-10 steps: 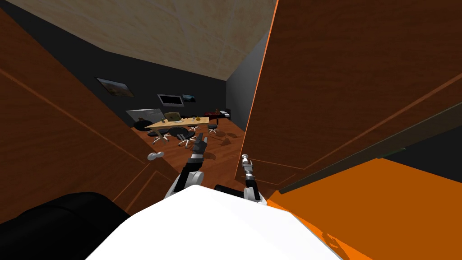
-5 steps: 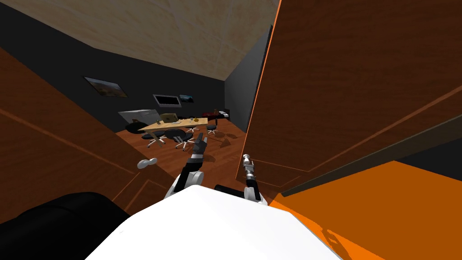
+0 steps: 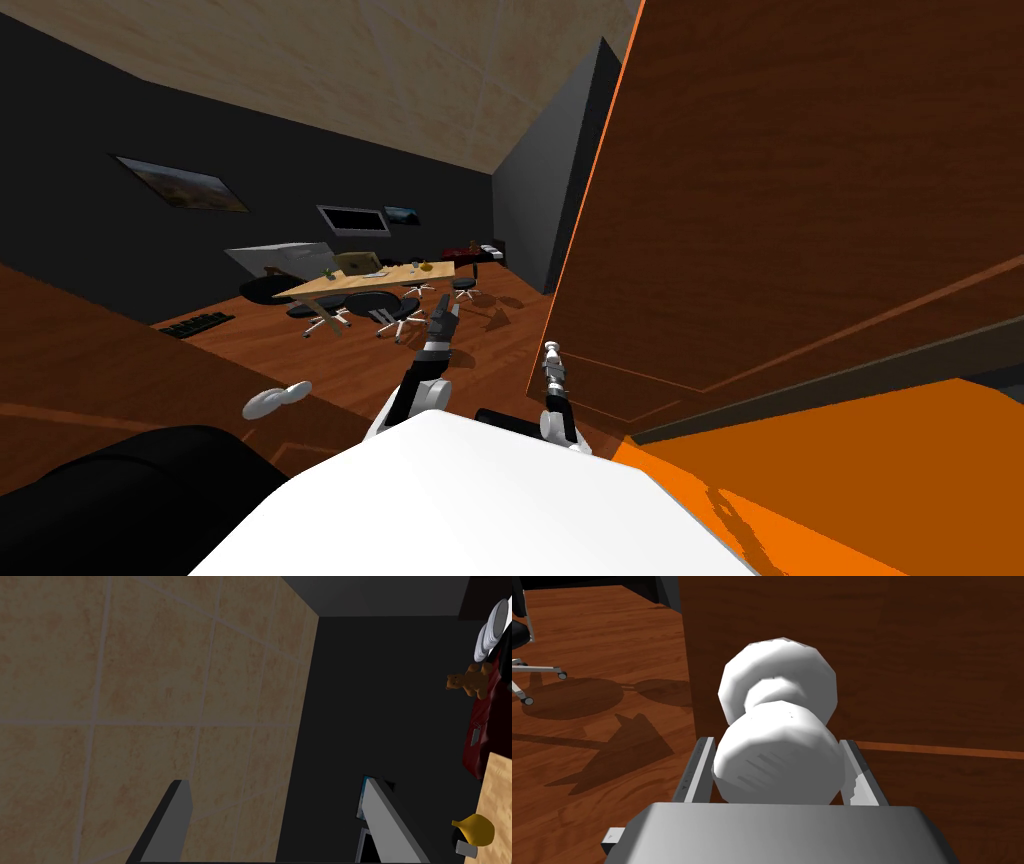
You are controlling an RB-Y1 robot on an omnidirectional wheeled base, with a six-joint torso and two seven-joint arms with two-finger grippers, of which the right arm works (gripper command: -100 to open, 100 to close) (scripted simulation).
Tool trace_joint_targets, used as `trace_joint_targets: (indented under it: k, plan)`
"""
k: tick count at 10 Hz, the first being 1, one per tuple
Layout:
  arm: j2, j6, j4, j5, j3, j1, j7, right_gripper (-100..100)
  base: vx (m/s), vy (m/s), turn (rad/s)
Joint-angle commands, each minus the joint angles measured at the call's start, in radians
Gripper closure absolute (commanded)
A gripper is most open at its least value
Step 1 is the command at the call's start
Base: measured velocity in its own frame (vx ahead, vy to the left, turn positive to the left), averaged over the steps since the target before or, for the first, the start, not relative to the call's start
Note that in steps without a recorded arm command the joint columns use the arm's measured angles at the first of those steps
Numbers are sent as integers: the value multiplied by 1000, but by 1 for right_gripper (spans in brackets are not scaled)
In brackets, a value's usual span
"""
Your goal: Push the door open
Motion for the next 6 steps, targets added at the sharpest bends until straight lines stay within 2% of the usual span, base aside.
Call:
trace_joint_targets:
  k: [1, 2, 3, 5, 6]
  plan:
    - [11, -24, 21, -10, -22, -16, -4, 100, 204, 93, -61]
    - [8, -11, 22, -6, -12, -11, -3, 100, 94, 44, -19]
    - [-9, -17, 24, -16, -29, -15, -1, 100, 122, 63, -28]
    - [-16, -19, 25, -21, -36, -16, 1, 100, 135, 66, -47]
    - [-28, -23, 25, -32, -54, -17, 6, 100, 146, 47, -45]
